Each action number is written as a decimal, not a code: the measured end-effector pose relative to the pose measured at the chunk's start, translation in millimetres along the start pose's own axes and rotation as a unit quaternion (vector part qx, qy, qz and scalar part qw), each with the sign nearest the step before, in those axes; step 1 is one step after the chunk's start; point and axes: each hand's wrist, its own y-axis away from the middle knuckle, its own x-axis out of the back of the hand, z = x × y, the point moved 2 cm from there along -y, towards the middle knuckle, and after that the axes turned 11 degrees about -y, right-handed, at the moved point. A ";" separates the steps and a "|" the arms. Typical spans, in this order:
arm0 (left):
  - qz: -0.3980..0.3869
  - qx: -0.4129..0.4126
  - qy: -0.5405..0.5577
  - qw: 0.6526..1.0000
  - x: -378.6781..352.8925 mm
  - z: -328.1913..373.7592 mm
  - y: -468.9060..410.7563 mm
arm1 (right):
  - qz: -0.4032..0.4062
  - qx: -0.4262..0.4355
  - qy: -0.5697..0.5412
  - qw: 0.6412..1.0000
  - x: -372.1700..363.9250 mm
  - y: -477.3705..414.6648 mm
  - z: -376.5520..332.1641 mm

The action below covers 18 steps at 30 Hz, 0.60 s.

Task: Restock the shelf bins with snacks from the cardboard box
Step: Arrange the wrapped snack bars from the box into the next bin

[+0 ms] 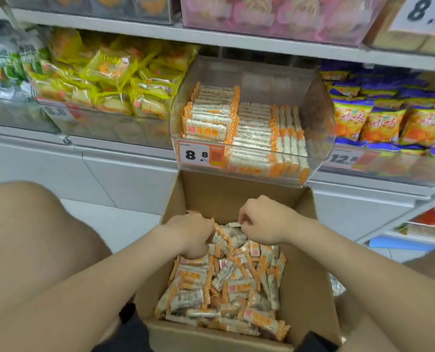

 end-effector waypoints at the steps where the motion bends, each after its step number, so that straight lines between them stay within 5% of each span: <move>1: -0.038 -0.005 -0.010 0.999 -17.0 1.0 -12.0 | -0.007 -0.022 -0.013 1.000 -9.4 -6.6 10.2; 6: -0.124 -0.003 -0.025 0.992 -76.6 5.4 -50.7 | -0.057 -0.059 -0.087 0.993 -60.7 -26.8 37.4; 11: -0.279 -0.031 -0.073 0.957 -133.9 20.4 -62.9 | -0.194 -0.087 -0.139 0.967 -152.1 -39.8 53.1; 18: -0.288 -0.041 -0.078 0.953 -165.8 23.9 -66.5 | -0.352 -0.032 -0.023 0.935 -231.0 -36.2 62.5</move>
